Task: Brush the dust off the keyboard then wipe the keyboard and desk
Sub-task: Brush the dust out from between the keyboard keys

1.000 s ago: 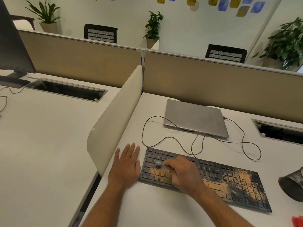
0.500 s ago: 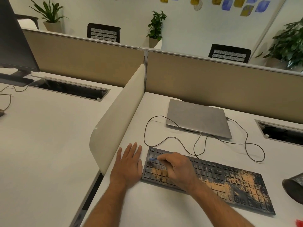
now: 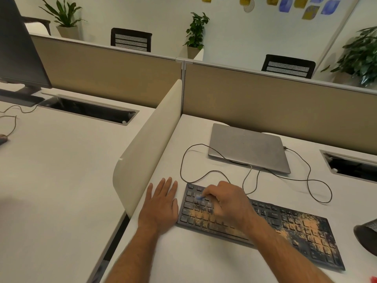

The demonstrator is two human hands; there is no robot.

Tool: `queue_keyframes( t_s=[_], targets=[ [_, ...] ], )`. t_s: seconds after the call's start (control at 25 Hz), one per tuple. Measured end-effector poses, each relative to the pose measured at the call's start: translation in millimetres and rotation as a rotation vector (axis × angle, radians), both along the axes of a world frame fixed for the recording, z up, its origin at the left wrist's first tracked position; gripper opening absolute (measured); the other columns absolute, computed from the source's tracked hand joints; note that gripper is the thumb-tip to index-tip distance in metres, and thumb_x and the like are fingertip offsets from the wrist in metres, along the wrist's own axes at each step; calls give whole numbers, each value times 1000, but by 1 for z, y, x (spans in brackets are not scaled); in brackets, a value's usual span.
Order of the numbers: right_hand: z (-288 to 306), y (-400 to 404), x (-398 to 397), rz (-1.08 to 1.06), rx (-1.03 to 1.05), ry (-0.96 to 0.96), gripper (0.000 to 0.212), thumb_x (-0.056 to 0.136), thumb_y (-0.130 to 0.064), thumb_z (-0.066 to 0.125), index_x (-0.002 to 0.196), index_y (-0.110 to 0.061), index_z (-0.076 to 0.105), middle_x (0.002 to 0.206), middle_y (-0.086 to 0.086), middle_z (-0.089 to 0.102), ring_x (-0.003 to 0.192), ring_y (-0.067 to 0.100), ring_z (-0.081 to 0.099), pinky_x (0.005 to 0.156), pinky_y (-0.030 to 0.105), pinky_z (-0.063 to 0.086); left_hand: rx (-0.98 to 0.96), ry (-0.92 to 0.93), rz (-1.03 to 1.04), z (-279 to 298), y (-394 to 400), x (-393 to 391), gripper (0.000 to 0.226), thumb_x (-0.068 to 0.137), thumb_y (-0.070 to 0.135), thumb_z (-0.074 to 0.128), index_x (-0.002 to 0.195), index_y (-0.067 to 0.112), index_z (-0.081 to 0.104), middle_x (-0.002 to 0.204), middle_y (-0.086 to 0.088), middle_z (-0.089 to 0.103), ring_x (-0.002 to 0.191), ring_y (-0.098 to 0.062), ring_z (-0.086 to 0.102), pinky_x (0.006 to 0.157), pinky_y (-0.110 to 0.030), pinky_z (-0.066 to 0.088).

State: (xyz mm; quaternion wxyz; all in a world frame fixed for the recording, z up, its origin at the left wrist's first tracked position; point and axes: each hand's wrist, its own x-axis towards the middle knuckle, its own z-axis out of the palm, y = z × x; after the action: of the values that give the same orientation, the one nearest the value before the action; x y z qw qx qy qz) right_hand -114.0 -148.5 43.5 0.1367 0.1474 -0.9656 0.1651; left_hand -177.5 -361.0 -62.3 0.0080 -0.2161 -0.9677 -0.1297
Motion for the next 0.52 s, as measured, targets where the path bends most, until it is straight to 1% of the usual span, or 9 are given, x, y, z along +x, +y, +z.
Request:
queue_keyframes(
  t_s=[0.08,0.16,0.24,0.4,0.44,0.52],
  targets=[
    [2,-3,-2,21,-40,18,13,85,-26,60,95,-32,65,66,-8,59,60,9,50,47,28,45,-4,1,1,0,0,0,73,91,45,3,160,23,16,167,3,9,154,-15,0,125,-47,-4],
    [-2,-9,-2,68,-17,-47,15,88,-26,59,100,-34,63,72,-9,63,66,10,53,51,29,47,-11,-3,0,0,-1,1,74,91,45,2,160,24,14,168,3,7,154,-15,-3,125,-47,-5],
    [-7,-13,-1,96,48,-116,16,89,-24,59,101,-34,63,77,-10,66,70,11,54,55,30,48,-20,-5,-1,0,-1,0,73,91,45,1,160,24,12,168,4,5,154,-14,-4,125,-47,-5],
    [9,-8,-9,24,157,-262,14,89,-22,55,100,-29,60,82,-3,59,75,16,52,64,30,46,-11,-4,6,-2,-1,1,72,92,45,4,159,23,17,167,3,10,154,-15,0,125,-47,-3],
    [14,-7,-11,11,153,-275,13,89,-23,54,100,-28,59,84,-3,60,76,16,53,66,31,47,-13,-3,7,-2,-1,1,71,92,45,4,159,23,17,167,3,11,154,-15,0,125,-47,-3],
    [17,-6,-15,-10,78,-227,15,90,-23,54,104,-28,58,86,-3,64,76,16,56,68,34,50,-28,-4,3,-1,0,0,72,92,45,2,160,24,15,168,4,8,154,-15,-2,125,-47,-4]
  ],
)
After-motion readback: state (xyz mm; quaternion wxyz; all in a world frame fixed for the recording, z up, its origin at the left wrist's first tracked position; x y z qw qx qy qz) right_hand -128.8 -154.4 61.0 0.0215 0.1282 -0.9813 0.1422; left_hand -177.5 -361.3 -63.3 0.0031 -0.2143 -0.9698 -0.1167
